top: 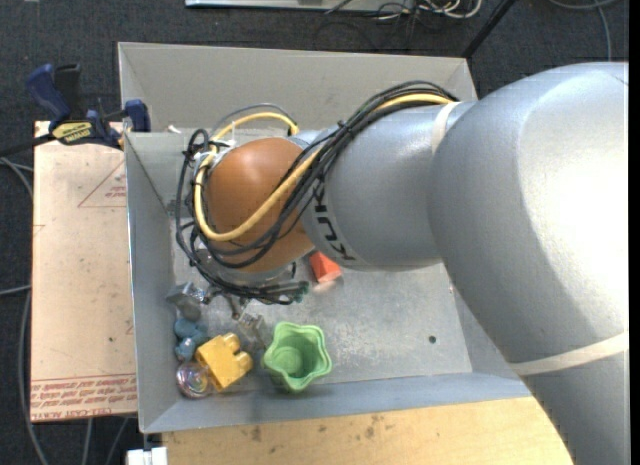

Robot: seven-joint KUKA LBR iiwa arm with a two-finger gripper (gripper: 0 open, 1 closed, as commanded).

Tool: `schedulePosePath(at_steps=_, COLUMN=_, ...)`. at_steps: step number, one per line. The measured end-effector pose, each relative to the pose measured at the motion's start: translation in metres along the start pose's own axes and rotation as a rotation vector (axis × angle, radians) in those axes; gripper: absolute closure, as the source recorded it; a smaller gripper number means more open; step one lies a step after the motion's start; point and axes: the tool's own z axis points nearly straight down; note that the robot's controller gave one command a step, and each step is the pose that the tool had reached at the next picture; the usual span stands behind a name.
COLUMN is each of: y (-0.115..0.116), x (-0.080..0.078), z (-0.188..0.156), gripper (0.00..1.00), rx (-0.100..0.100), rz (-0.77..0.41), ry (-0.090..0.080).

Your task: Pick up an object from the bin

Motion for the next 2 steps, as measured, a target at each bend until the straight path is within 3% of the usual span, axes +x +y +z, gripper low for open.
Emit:
schedulePosePath(at_steps=1, y=0.0439, x=0.0389, z=0.0077, gripper=0.0, rx=-0.003, rz=-0.372, ry=0.003)
schedulePosePath(at_steps=2, y=0.0434, x=0.0379, z=0.006, gripper=1.0, rx=0.0, rz=-0.372, ry=0.001)
